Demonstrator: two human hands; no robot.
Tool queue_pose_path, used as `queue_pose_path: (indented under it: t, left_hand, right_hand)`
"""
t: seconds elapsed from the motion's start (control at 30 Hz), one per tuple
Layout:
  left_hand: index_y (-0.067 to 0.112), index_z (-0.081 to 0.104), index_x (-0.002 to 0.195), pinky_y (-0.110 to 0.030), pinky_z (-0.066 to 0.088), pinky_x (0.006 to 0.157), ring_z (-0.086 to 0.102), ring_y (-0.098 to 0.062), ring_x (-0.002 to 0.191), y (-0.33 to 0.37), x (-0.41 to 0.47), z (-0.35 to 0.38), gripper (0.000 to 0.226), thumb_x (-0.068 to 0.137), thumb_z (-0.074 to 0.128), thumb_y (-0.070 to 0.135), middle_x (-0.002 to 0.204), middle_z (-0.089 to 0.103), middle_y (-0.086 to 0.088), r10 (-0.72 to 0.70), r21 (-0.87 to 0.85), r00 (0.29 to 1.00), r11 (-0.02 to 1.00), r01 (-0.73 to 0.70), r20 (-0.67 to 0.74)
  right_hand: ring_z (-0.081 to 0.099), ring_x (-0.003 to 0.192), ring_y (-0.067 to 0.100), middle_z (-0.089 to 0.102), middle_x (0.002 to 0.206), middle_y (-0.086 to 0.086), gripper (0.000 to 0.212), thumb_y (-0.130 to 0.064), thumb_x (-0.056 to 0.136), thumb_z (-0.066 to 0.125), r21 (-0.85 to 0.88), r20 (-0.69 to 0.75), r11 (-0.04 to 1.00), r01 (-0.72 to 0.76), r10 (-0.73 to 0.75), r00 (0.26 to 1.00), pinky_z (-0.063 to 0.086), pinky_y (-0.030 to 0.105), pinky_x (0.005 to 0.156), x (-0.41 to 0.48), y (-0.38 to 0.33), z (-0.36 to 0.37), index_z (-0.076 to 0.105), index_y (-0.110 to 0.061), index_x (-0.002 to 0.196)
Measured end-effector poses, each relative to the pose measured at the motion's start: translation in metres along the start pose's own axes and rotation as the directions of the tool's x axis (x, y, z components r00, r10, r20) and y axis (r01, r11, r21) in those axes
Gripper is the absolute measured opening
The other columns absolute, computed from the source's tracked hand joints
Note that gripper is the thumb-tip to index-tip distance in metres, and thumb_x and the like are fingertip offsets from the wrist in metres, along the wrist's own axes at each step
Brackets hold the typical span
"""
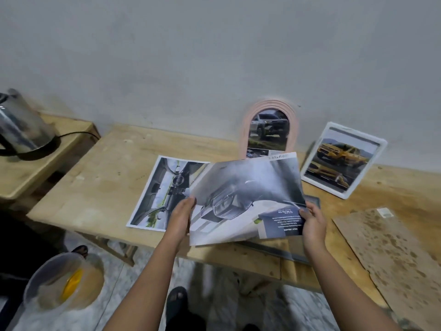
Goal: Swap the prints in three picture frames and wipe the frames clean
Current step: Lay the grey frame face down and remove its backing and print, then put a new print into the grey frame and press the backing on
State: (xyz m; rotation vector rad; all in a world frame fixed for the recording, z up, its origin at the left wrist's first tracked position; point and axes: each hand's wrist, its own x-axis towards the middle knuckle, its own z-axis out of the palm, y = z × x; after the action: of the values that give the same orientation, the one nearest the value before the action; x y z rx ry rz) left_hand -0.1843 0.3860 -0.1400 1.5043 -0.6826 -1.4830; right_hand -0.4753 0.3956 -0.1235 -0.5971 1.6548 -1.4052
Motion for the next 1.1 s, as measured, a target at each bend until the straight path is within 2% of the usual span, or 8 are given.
queue_pose_path:
  t: [0.13, 0.37, 0.47, 0.57, 0.67, 0.83, 0.97, 1.1]
  left_hand:
    - [0.014, 0.059, 0.122, -0.045, 0.054, 0.081, 0.065, -0.035, 0.101, 0.023, 0.0, -0.052, 0.029, 0.093, 0.055, 0.022, 0.112, 0.068, -0.013, 0.041, -0.179, 0.998, 0.983, -0.03, 0.056]
    - [0.011, 0.056, 0.122, -0.055, 0.051, 0.088, 0.064, -0.038, 0.098, 0.057, 0.025, -0.162, 0.031, 0.09, 0.058, 0.01, 0.11, 0.067, -0.017, 0.05, -0.338, 0.954, 0.929, -0.153, -0.294]
    - [0.009, 0.053, 0.124, -0.047, 0.053, 0.085, 0.065, -0.033, 0.098, 0.062, 0.037, -0.201, 0.036, 0.089, 0.06, 0.013, 0.111, 0.067, -0.013, 0.037, -0.362, 0.885, 0.904, -0.227, -0.463]
    - [0.013, 0.052, 0.12, -0.043, 0.051, 0.089, 0.062, -0.026, 0.1, 0.065, 0.047, -0.236, 0.031, 0.09, 0.058, 0.013, 0.112, 0.065, -0.007, 0.046, -0.251, 0.779, 0.933, -0.256, -0.625]
    - [0.011, 0.044, 0.131, -0.043, 0.047, 0.095, 0.057, -0.029, 0.109, 0.058, 0.058, -0.269, 0.045, 0.089, 0.06, 0.015, 0.122, 0.058, -0.009, 0.067, -0.117, 0.732, 0.973, -0.197, -0.678]
    - [0.007, 0.039, 0.128, -0.049, 0.05, 0.09, 0.056, -0.032, 0.106, 0.038, 0.078, -0.322, 0.061, 0.078, 0.072, 0.007, 0.119, 0.056, -0.011, 0.046, 0.059, 0.768, 0.998, -0.011, -0.639]
    - [0.009, 0.032, 0.133, -0.049, 0.05, 0.092, 0.054, -0.031, 0.112, 0.023, 0.095, -0.342, 0.084, 0.066, 0.082, 0.009, 0.126, 0.054, -0.012, 0.061, 0.173, 0.775, 0.983, 0.063, -0.629]
    - [0.01, 0.032, 0.132, -0.045, 0.046, 0.094, 0.045, -0.034, 0.118, 0.022, 0.106, -0.342, 0.1, 0.052, 0.09, 0.02, 0.127, 0.046, -0.015, 0.159, 0.383, 0.639, 0.895, 0.229, -0.752]
  right_hand:
    - [0.056, 0.068, 0.015, 0.065, 0.08, 0.005, 0.013, -0.005, 0.091, 0.051, 0.064, 0.226, 0.997, -0.04, 0.025, 0.974, 0.046, 0.024, 0.059, -0.002, -0.013, 0.062, 0.061, -0.012, 0.088]
    - [0.069, 0.081, 0.014, 0.072, 0.092, 0.002, 0.019, -0.011, 0.089, 0.052, 0.372, 0.597, 0.836, -0.404, 0.118, 0.793, 0.057, 0.025, 0.072, -0.035, -0.009, 0.223, 0.059, -0.013, 0.107]
    - [0.07, 0.075, 0.01, 0.071, 0.089, 0.001, 0.014, -0.008, 0.093, 0.047, 0.256, 0.702, 0.841, -0.477, 0.178, 0.689, 0.058, 0.023, 0.069, -0.064, -0.002, 0.295, 0.058, -0.018, 0.096]
    - [0.058, 0.052, 0.011, 0.058, 0.066, 0.005, 0.02, 0.003, 0.091, 0.05, -0.107, 0.722, 0.945, -0.309, 0.288, 0.629, 0.052, 0.023, 0.053, -0.09, 0.015, 0.36, 0.048, -0.012, 0.078]
    - [0.048, 0.058, 0.019, 0.044, 0.067, 0.01, 0.025, 0.004, 0.085, 0.057, -0.394, 0.658, 0.911, -0.121, 0.372, 0.655, 0.044, 0.029, 0.056, -0.099, 0.042, 0.411, 0.039, -0.01, 0.075]
    - [0.052, 0.065, 0.025, 0.051, 0.069, 0.013, 0.014, -0.008, 0.077, 0.063, -0.586, 0.572, 0.801, 0.124, 0.301, 0.763, 0.048, 0.039, 0.062, -0.091, 0.078, 0.47, 0.049, -0.008, 0.078]
    - [0.056, 0.082, 0.028, 0.058, 0.096, 0.016, 0.029, -0.004, 0.079, 0.062, -0.671, 0.556, 0.692, 0.267, 0.231, 0.799, 0.044, 0.026, 0.061, -0.086, 0.095, 0.492, 0.051, 0.0, 0.105]
    - [0.048, 0.112, 0.034, 0.045, 0.124, 0.017, 0.057, 0.001, 0.075, 0.068, -0.711, 0.604, 0.555, 0.433, 0.166, 0.779, 0.049, 0.04, 0.09, -0.091, 0.11, 0.496, 0.039, -0.002, 0.123]
